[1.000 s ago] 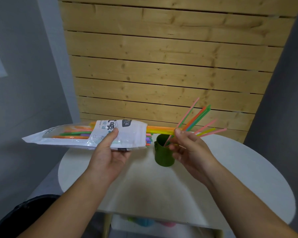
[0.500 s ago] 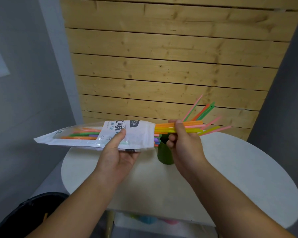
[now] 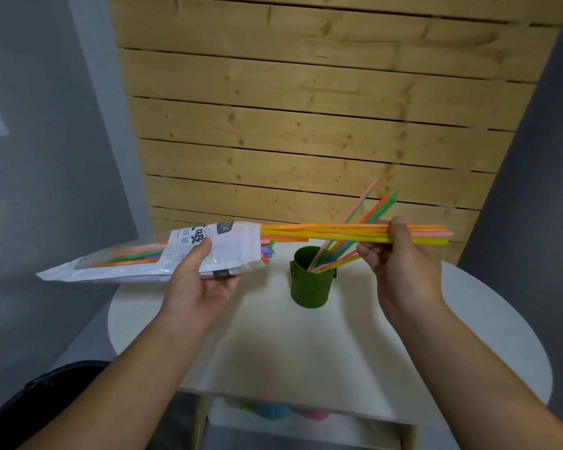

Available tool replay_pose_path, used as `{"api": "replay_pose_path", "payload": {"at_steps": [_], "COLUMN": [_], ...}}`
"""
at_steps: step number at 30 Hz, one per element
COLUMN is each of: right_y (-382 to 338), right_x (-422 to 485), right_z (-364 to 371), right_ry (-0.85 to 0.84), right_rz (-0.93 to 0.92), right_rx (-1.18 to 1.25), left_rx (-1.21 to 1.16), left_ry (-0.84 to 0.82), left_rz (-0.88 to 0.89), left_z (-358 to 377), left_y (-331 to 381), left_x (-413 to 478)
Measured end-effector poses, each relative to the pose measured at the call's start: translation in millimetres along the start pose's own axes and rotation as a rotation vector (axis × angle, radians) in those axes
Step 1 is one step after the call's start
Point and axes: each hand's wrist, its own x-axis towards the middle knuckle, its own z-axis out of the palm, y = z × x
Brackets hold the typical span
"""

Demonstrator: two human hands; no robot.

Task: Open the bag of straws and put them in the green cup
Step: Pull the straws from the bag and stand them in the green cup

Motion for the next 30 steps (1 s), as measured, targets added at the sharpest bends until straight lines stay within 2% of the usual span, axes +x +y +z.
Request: {"api": "replay_pose_path", "payload": {"at_steps": [8, 16, 21, 30], "right_y": [-3, -4, -1, 8], "right_x": [-7, -2, -1, 17], "right_z": [-16, -29, -31, -24], "right_ry": [0.111, 0.197, 0.193, 0.140], "right_rz": [-0.140, -0.218, -0.293, -0.366], "right_rx": [-0.143, -0.403, -0.589, -0.718], "left_rx": [-0.023, -0.030, -0.014, 0.010], "left_ry": [0.039, 0.047, 0.037, 0.015], "left_rz": [0.013, 0.021, 0.017, 0.014], "left_z": [-6, -7, -4, -4], "left_y": [4, 3, -1, -1], "left_x": [9, 8, 5, 4]}}
